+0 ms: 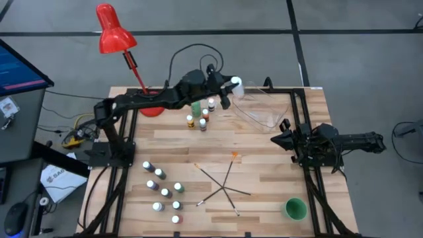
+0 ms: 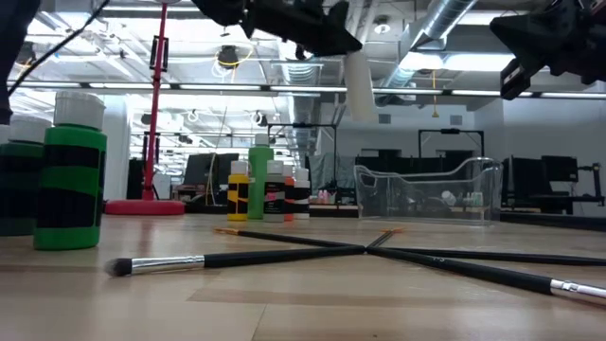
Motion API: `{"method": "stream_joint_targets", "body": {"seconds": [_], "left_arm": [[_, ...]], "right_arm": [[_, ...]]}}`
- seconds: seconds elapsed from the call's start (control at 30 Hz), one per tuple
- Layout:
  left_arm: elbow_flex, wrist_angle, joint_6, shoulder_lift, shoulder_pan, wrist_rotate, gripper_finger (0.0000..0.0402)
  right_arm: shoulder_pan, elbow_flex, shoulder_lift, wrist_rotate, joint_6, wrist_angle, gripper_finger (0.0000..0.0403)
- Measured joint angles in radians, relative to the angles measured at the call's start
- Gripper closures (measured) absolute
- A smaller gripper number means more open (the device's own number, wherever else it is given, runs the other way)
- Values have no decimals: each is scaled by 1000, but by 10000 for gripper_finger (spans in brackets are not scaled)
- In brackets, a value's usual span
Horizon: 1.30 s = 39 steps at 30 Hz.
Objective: Pick & Place Paint Supplies
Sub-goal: Put the large white paint bottle into the transparent bin
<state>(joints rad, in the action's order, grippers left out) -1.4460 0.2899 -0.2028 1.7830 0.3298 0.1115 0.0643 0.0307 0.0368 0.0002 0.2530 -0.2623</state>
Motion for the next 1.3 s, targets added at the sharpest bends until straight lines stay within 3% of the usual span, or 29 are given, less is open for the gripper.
{"method": "stream_joint_targets", "body": {"seconds": [0.53,1.3], "left_arm": [[-2,114,-2,150,17,-14,308],[-2,146,26,249,31,-40,308]], "right_arm": [[0,0,0,0,-1,0,394],[-1,0,0,0,-1,23,394]]}}
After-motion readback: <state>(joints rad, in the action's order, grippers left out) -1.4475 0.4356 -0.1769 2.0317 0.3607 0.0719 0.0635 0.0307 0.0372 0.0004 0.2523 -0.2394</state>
